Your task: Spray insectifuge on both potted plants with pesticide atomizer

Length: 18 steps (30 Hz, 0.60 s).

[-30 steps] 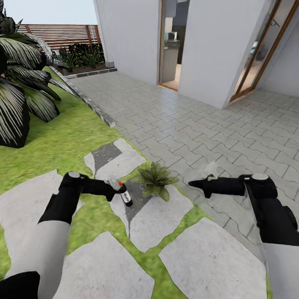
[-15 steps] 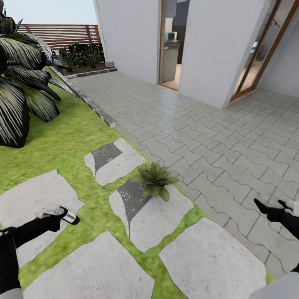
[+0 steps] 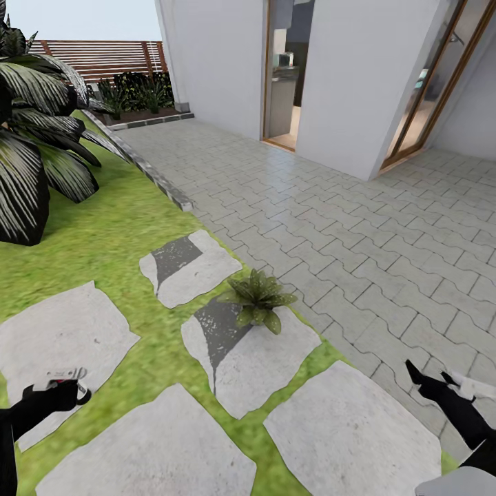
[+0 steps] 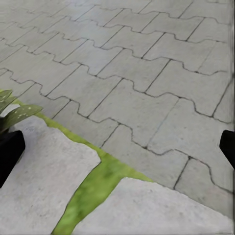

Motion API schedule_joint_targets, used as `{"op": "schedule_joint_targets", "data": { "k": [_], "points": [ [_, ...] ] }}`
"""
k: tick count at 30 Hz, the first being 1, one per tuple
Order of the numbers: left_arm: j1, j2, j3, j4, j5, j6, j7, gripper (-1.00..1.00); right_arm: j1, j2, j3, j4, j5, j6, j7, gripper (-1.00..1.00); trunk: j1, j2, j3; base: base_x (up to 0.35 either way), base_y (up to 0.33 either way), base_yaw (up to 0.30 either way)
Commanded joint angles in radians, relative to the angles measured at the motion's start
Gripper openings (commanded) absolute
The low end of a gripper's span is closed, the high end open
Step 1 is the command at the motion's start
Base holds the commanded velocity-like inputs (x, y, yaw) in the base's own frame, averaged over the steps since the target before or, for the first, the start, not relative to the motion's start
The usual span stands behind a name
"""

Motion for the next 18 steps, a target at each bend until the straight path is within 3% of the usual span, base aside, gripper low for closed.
{"op": "schedule_joint_targets", "data": {
  "k": [1, 12, 15, 18],
  "points": [
    [-0.001, 0.0, 0.002, -0.001, -0.004, 0.006, -0.006, -1.0, -0.002, 0.0, -0.013, 0.0, 0.01, -0.01, 0.004, 1.0, 0.0, 0.0, -0.001, 0.0, 0.0, 0.0],
    [-0.001, 0.0, 0.002, 0.026, -0.003, 0.005, 0.003, -1.0, -0.002, 0.002, -0.03, 0.0, 0.011, -0.004, 0.004, 1.0, 0.0, 0.0, -0.001, 0.0, 0.0, 0.0],
    [-0.001, 0.0, 0.002, 0.054, -0.003, 0.005, 0.071, -1.0, -0.002, 0.004, -0.046, 0.0, 0.011, -0.01, 0.001, 1.0, 0.0, 0.0, -0.001, 0.0, 0.0, 0.0],
    [-0.001, -0.001, 0.002, 0.071, -0.003, 0.005, 0.19, -1.0, -0.002, 0.008, -0.111, 0.0, 0.011, -0.018, -0.002, 1.0, 0.0, 0.0, -0.001, 0.0, 0.0, 0.0]
  ]
}}
